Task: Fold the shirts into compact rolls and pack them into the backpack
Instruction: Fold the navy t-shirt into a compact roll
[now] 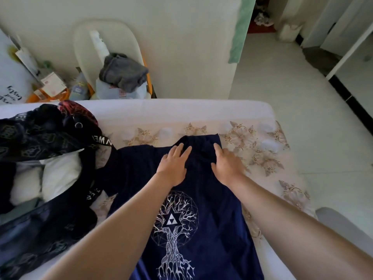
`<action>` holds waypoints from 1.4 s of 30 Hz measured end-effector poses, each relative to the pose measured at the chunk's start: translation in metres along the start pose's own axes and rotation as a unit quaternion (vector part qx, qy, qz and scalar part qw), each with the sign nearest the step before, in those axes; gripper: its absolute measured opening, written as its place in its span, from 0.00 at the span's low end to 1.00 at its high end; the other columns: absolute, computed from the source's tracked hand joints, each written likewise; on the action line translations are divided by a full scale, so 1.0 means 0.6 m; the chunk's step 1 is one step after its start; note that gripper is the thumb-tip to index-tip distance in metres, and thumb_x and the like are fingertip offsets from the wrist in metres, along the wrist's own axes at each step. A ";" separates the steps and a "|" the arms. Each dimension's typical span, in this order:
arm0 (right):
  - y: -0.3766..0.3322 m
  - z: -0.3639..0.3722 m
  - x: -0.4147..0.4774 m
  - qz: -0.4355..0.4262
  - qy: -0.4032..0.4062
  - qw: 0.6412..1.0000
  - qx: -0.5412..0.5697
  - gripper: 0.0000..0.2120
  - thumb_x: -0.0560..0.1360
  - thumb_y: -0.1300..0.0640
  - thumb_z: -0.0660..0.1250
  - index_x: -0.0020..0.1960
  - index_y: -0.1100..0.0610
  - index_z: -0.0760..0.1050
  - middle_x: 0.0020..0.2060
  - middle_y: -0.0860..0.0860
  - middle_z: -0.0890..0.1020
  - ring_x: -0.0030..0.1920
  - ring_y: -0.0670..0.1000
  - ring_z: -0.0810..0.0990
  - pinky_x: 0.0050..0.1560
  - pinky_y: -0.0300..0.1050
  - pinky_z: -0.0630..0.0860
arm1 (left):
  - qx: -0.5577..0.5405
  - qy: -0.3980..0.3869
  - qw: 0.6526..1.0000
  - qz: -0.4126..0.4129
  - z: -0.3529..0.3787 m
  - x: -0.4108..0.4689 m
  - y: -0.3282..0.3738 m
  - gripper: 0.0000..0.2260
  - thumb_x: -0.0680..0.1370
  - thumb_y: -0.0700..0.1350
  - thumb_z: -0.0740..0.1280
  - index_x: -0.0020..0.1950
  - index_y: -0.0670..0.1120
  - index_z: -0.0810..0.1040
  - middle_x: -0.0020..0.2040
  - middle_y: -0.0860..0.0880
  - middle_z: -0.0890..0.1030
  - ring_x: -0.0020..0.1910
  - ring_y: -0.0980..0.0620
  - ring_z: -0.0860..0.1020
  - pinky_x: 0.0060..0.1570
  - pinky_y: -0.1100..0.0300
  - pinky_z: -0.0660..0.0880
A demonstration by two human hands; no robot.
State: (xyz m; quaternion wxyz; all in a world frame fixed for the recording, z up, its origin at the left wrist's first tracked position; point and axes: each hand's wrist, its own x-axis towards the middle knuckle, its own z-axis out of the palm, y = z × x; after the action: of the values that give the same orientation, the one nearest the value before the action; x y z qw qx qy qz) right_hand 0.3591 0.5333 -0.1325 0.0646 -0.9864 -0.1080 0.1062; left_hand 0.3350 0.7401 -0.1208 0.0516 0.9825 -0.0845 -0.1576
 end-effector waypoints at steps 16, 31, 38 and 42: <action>0.059 0.014 0.029 -0.113 0.054 0.992 0.018 0.32 0.78 0.62 0.60 0.80 0.52 0.55 0.79 0.54 0.56 0.78 0.56 0.56 0.75 0.54 0.59 | -0.078 0.087 0.987 -0.113 -0.027 0.130 0.018 0.23 0.83 0.50 0.59 0.76 0.47 0.59 0.69 0.45 0.70 0.66 0.43 0.70 0.60 0.50 0.71; 0.075 0.020 0.036 -0.019 0.068 0.997 -0.034 0.31 0.74 0.55 0.63 0.76 0.57 0.62 0.78 0.60 0.58 0.77 0.62 0.56 0.75 0.61 0.57 | -0.124 0.242 0.962 -0.031 0.010 0.111 0.005 0.17 0.79 0.34 0.60 0.63 0.49 0.74 0.61 0.52 0.74 0.57 0.47 0.75 0.54 0.52 0.73; 0.033 0.036 0.074 -0.120 -0.077 0.989 0.031 0.33 0.84 0.43 0.52 0.82 0.51 0.41 0.81 0.52 0.40 0.80 0.51 0.38 0.80 0.54 0.44 | 0.002 -0.008 0.997 -0.073 0.053 0.071 -0.124 0.31 0.82 0.63 0.43 0.80 0.53 0.36 0.79 0.52 0.33 0.77 0.52 0.33 0.76 0.43 0.37; 0.056 0.035 0.065 -0.088 0.054 0.992 0.075 0.28 0.84 0.49 0.54 0.81 0.53 0.51 0.81 0.54 0.49 0.80 0.54 0.46 0.79 0.56 0.50 | 0.036 0.014 0.992 -0.123 0.024 0.097 -0.115 0.30 0.83 0.56 0.49 0.81 0.49 0.41 0.81 0.48 0.40 0.79 0.48 0.39 0.76 0.41 0.39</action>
State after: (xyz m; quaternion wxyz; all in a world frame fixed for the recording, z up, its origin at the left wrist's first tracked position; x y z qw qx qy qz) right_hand 0.3982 0.5119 -0.1654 0.1528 -0.9697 -0.1828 0.0545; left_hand 0.3955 0.7962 -0.1607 -0.0020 0.9888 0.0318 -0.1457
